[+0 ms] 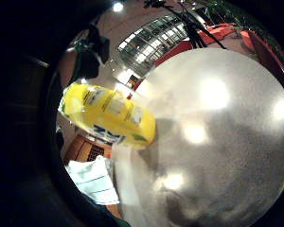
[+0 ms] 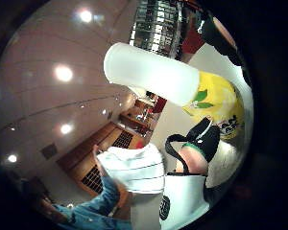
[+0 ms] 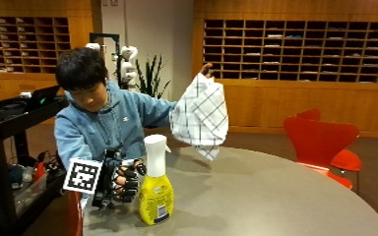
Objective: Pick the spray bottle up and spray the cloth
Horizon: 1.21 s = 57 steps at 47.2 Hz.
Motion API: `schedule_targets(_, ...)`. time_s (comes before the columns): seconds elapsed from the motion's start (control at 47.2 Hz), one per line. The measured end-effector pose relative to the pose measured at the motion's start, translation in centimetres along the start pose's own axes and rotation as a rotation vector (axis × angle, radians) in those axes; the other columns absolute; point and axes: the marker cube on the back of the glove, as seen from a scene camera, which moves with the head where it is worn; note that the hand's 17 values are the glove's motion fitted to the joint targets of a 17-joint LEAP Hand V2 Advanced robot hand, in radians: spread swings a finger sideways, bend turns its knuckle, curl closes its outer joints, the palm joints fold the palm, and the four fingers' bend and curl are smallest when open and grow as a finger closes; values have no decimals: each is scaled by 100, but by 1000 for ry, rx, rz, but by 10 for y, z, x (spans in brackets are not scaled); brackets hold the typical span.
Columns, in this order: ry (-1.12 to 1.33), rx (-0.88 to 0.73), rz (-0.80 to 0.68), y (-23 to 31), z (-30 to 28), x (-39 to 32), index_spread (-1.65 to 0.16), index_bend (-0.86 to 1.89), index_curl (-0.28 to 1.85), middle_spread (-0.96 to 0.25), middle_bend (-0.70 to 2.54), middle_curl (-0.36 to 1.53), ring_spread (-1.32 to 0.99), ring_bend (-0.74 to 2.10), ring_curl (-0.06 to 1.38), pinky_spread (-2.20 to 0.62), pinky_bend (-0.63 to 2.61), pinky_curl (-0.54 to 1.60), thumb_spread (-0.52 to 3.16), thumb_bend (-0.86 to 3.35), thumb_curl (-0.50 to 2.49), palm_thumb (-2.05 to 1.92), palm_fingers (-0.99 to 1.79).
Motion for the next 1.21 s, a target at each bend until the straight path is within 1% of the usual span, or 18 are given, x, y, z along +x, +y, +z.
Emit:
schedule_targets(0.106, 3, -27, -38, 0, 0, -1, -29, 11, 24, -13, 21, 41, -11, 39, 38, 7, 29, 36, 88, 1, 85, 97, 78)
schedule_targets(0.169, 6, -71, -49, 3, -3, -3, -29, 11, 24, -13, 21, 41, -11, 39, 38, 7, 29, 36, 89, 1, 86, 97, 77)
schedule_targets(0.233, 0, -21, -33, -2, 0, -6, -28, 12, 25, -13, 21, 41, -11, 39, 38, 7, 28, 36, 89, 0, 88, 96, 78)
schedule_targets(0.275, 0, -19, -6, -1, 0, -7, -28, 11, 25, -13, 20, 41, -11, 38, 38, 7, 28, 36, 90, 0, 89, 96, 78)
schedule_targets(0.318, 0, -31, -13, 1, 0, -8, -28, 11, 25, -13, 20, 41, -11, 38, 38, 7, 28, 36, 90, 0, 90, 96, 78)
schedule_targets(0.402, 0, 28, -28, -4, 3, -9, -28, 11, 25, -13, 20, 41, -11, 38, 38, 7, 28, 36, 90, -1, 92, 96, 78)
schedule_targets(0.466, 2, 38, -37, -5, 4, -10, -28, 11, 25, -13, 20, 42, -11, 38, 38, 7, 28, 36, 91, -1, 93, 95, 78)
schedule_targets(0.551, 13, -13, -10, 0, 3, -11, -28, 11, 25, -13, 20, 42, -11, 38, 38, 7, 28, 36, 91, 0, 94, 95, 78)
schedule_targets(0.614, 21, -72, -34, 6, 1, -10, -28, 12, 25, -13, 20, 42, -11, 37, 38, 7, 28, 36, 92, 0, 95, 95, 78)
schedule_targets(0.656, 25, -104, -21, 10, 0, -10, -28, 12, 25, -13, 20, 42, -11, 37, 38, 7, 28, 36, 92, 0, 96, 95, 78)
schedule_targets(0.72, 24, -67, -3, 7, 2, -12, -28, 12, 25, -13, 20, 42, -11, 37, 38, 7, 28, 36, 92, 0, 97, 95, 78)
schedule_targets(0.847, 7, -71, -89, 8, 2, -15, -28, 12, 25, -12, 20, 42, -11, 37, 38, 7, 28, 36, 92, -1, 99, 95, 78)
schedule_targets(0.932, -13, -12, -35, 7, 2, -28, -28, 12, 25, -12, 20, 42, -11, 36, 38, 7, 28, 36, 92, -1, 100, 95, 78)
schedule_targets(1.016, -42, 10, -63, 10, -1, -40, -27, 12, 26, -12, 20, 42, -10, 36, 38, 7, 27, 36, 92, -1, 101, 94, 78)
schedule_targets(1.059, -47, -15, -42, 15, -3, -47, -27, 13, 26, -12, 20, 42, -10, 35, 38, 7, 27, 36, 92, -1, 102, 94, 79)
schedule_targets(1.101, -48, -83, -8, 25, -6, -54, -27, 12, 26, -12, 21, 42, -10, 35, 38, 7, 27, 36, 92, -1, 102, 94, 79)
schedule_targets(1.143, -53, -88, -38, 31, -6, -58, -27, 13, 26, -12, 22, 43, -10, 34, 38, 7, 26, 36, 92, -1, 103, 94, 80)
schedule_targets(1.207, -58, -17, -99, 27, -1, -64, -26, 13, 27, -12, 22, 43, -10, 33, 38, 7, 25, 36, 92, -1, 103, 95, 81)
